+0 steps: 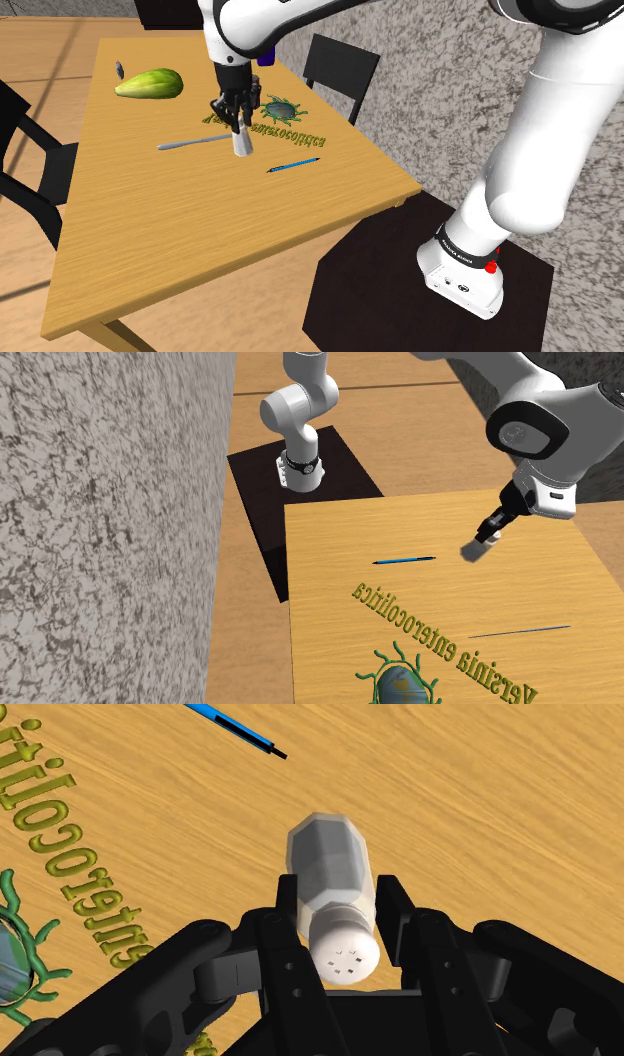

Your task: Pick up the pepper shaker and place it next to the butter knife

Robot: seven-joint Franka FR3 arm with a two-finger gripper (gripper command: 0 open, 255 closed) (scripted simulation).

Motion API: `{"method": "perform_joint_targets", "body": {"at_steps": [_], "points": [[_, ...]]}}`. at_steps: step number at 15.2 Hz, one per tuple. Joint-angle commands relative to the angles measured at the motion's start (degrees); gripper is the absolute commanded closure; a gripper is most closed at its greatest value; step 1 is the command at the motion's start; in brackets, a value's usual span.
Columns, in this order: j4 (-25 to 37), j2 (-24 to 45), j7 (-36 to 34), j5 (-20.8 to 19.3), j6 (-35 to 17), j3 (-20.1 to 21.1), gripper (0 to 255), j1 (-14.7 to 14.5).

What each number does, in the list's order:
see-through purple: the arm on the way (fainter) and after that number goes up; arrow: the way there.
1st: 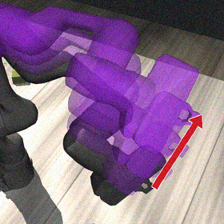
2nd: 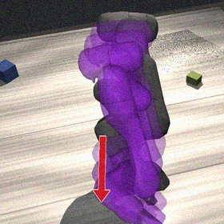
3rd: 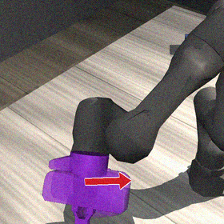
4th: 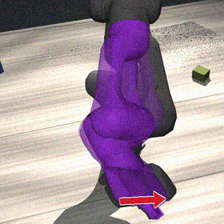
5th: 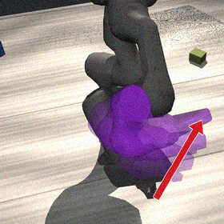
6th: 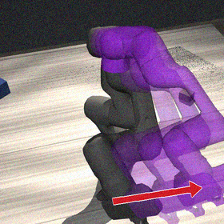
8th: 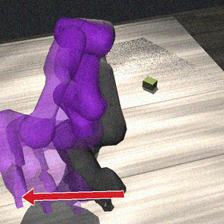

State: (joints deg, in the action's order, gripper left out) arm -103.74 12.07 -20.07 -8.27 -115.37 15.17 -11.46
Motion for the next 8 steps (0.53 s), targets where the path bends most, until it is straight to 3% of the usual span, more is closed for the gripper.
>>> {"method": "perform_joint_targets", "body": {"at_steps": [1,8], "points": [[-0.83,0.59,-0.15,-0.25,-1.42,-0.09,255,0.02],[-3.70,2.60,-1.02,-1.18,-6.18,-0.35,255,-0.10]]}}
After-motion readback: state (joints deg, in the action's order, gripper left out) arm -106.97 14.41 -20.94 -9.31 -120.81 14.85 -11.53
